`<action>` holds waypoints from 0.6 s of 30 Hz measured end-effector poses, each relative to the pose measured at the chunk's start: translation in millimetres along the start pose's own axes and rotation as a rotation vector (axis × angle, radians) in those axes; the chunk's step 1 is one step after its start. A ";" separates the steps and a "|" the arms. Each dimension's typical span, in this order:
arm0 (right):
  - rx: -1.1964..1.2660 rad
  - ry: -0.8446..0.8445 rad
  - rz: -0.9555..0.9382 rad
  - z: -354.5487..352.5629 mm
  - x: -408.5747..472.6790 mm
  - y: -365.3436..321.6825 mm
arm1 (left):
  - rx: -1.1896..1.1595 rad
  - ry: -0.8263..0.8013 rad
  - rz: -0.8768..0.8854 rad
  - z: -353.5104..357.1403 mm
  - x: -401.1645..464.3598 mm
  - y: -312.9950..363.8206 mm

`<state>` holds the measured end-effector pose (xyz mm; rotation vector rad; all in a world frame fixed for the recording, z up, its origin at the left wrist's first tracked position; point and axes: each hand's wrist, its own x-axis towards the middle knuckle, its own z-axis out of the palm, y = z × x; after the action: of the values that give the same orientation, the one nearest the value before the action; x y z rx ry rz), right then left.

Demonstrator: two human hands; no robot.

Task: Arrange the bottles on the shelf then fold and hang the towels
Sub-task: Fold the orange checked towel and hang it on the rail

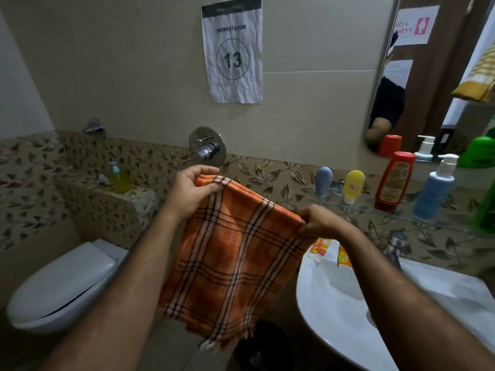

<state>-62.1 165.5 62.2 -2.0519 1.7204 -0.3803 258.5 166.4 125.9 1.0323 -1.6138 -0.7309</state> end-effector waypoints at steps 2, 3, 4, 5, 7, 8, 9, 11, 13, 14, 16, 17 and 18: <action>0.207 -0.003 0.010 4.5 -6.1 14.8 | -0.100 0.031 -0.042 -10.6 0.9 -6.5; 0.292 -0.004 0.014 6.3 -8.3 20.8 | -0.125 0.046 -0.078 -15.4 0.7 -10.8; 0.383 -0.012 0.013 7.9 -10.0 25.7 | -0.149 0.060 -0.116 -19.4 -0.5 -16.2; 0.481 -0.018 0.012 9.2 -12.3 29.5 | -0.181 0.079 -0.151 -22.3 -2.4 -22.0; 0.691 0.009 0.015 10.3 -16.2 33.1 | -0.237 0.150 -0.221 -25.2 -5.9 -33.7; 0.800 0.023 0.013 10.8 -18.2 32.4 | -0.236 0.193 -0.255 -25.5 -7.2 -39.6; 0.890 0.032 0.009 10.9 -19.7 28.9 | -0.216 0.235 -0.286 -25.1 -8.4 -45.3; 0.968 0.069 0.007 11.8 -19.3 16.9 | -0.161 0.308 -0.353 -21.5 -10.9 -56.4; 0.981 0.150 0.034 12.7 -13.9 -0.1 | -0.124 0.379 -0.427 -11.9 -12.2 -64.8; 0.984 0.197 0.058 12.9 -10.4 -10.1 | -0.115 0.419 -0.455 -5.6 -12.8 -67.2; 0.980 0.265 0.091 13.0 -4.9 -29.7 | -0.145 0.490 -0.490 9.3 -13.4 -68.5; 0.964 0.287 0.093 13.0 -2.7 -38.9 | -0.174 0.513 -0.503 16.7 -13.4 -68.0; 0.941 0.308 0.088 12.9 -0.9 -47.5 | -0.201 0.525 -0.517 23.7 -13.4 -66.9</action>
<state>-15.3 174.7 74.5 -1.2597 1.3598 -1.2460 254.5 147.8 56.1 1.3717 -0.8114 -0.8496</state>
